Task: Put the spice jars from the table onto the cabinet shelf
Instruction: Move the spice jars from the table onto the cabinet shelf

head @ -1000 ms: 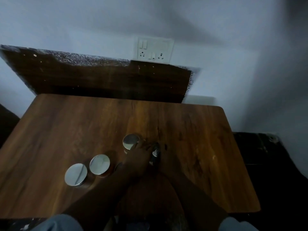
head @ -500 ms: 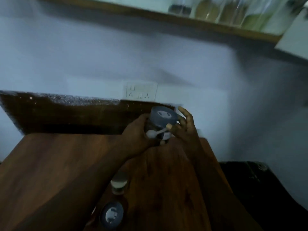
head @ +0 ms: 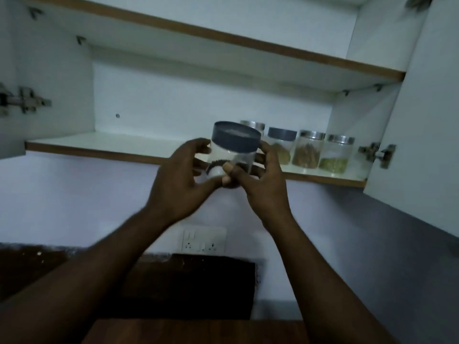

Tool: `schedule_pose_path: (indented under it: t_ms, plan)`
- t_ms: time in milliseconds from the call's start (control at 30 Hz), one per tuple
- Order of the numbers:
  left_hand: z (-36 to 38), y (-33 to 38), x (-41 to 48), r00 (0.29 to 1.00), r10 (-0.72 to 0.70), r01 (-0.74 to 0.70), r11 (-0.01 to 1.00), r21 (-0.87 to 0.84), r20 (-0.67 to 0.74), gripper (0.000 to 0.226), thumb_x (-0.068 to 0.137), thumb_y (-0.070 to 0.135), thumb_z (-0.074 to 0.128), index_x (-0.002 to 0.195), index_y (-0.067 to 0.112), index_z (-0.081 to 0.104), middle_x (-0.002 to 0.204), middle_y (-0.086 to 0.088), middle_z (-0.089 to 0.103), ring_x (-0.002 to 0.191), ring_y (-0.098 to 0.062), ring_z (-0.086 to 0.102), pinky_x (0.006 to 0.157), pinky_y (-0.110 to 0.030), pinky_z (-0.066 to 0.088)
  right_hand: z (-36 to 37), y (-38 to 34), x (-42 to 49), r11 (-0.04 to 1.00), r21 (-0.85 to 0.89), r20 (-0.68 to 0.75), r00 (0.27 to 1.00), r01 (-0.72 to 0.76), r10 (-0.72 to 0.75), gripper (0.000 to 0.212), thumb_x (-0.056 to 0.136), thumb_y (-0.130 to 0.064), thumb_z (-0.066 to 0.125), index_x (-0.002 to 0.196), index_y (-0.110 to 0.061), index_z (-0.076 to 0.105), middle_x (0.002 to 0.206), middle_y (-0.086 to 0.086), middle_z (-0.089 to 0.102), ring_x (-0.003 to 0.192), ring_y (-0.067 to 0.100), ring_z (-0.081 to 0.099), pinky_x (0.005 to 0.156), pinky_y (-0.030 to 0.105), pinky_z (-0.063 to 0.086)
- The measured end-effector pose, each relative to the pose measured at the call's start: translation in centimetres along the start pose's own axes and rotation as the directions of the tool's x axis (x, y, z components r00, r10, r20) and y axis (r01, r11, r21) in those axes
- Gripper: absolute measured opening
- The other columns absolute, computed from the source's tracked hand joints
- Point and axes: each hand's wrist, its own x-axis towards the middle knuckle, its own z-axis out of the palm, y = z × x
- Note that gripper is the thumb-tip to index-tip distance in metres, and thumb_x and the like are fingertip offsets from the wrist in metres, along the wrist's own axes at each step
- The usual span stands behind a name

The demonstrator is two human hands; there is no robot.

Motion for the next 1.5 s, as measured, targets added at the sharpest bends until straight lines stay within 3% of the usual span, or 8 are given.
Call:
schedule_pose_path:
  t_ms: [233,367,433,600,767,1033,1267,1500]
  plan:
    - [0.1,-3.7,9.0,0.981,-0.186,0.172,0.966,0.192,0.054,0.063,0.082,0.042,0.077,0.138,0.023,0.057,0.124,0.003,0.071,0.098,-0.01,0.071,0.086,-0.03,0.056,2.4,1.3,9.8,0.96,-0.282,0.062,0.998,-0.007,0.025,0.057,0.073,-0.054,0.085,0.109,-0.029,0.049,0.109,-0.007,0.07,0.092,0.003,0.068,0.069,0.017,0.052]
    - [1.3,-6.4,11.2,0.929,-0.306,0.216,0.905,0.366,0.208,0.068,0.086,0.05,0.072,0.144,0.021,0.053,0.137,-0.001,0.065,0.123,-0.021,0.062,0.098,-0.033,0.049,3.4,3.1,13.2,0.871,-0.49,0.111,0.99,-0.023,0.089,0.07,0.076,-0.061,0.078,0.127,-0.019,0.053,0.121,0.003,0.069,0.109,0.023,0.065,0.093,0.042,0.054]
    - [1.5,-7.4,12.8,0.915,-0.362,0.248,0.851,0.463,0.176,0.073,0.083,0.066,0.067,0.141,0.023,0.056,0.134,0.003,0.067,0.124,-0.023,0.06,0.095,-0.035,0.047,3.7,3.8,14.5,0.85,-0.526,0.083,0.993,-0.027,0.083,0.075,0.078,-0.064,0.076,0.134,-0.019,0.057,0.12,0.004,0.07,0.11,0.024,0.065,0.093,0.037,0.053]
    - [1.7,-8.8,16.2,0.848,-0.487,0.35,0.812,0.467,0.21,0.064,0.074,0.083,0.06,0.097,0.026,0.078,0.099,0.003,0.074,0.099,-0.021,0.066,0.075,-0.033,0.047,4.6,4.4,15.3,0.833,-0.553,0.005,0.999,-0.033,0.043,0.065,0.082,-0.057,0.077,0.131,-0.019,0.059,0.104,0.004,0.073,0.098,0.021,0.068,0.088,0.037,0.055]
    - [3.1,-11.1,16.1,0.885,-0.424,0.252,0.784,0.568,0.194,0.079,0.076,0.091,0.043,0.103,0.024,0.075,0.107,0.0,0.074,0.095,-0.02,0.065,0.077,-0.034,0.048,6.0,5.0,14.4,0.771,-0.637,-0.068,0.997,-0.012,-0.04,0.038,0.088,-0.043,0.075,0.111,-0.019,0.056,0.1,0.005,0.07,0.092,0.023,0.067,0.078,0.035,0.057]
    - [4.8,-11.6,15.9,0.906,-0.365,0.147,0.748,0.647,0.216,0.092,0.084,0.089,0.024,0.127,0.019,0.066,0.128,-0.009,0.068,0.116,-0.031,0.062,0.094,-0.044,0.05,5.0,5.3,14.4,0.704,-0.71,-0.023,0.998,0.03,-0.065,0.033,0.094,-0.031,0.07,0.122,-0.015,0.067,0.112,0.007,0.072,0.104,0.024,0.066,0.088,0.035,0.055]
    - [4.7,-11.7,15.2,0.944,-0.301,0.147,0.749,0.646,0.134,0.076,0.08,0.087,0.043,0.115,0.026,0.071,0.11,-0.005,0.072,0.103,-0.028,0.065,0.08,-0.037,0.051,5.6,5.7,14.5,0.608,-0.794,0.011,1.0,0.016,-0.012,0.023,0.093,-0.032,0.065,0.107,-0.015,0.07,0.103,0.006,0.073,0.095,0.025,0.066,0.072,0.026,0.043]
    - [4.8,-12.1,14.9,0.971,-0.239,0.193,0.759,0.622,-0.009,0.069,0.075,0.081,0.054,0.11,0.023,0.07,0.103,-0.004,0.074,0.097,-0.029,0.067,0.069,-0.033,0.044,5.9,5.7,14.6,0.604,-0.796,0.031,0.999,0.032,-0.011,0.032,0.094,-0.031,0.062,0.119,-0.012,0.068,0.113,0.007,0.072,0.105,0.028,0.066,0.089,0.034,0.052]
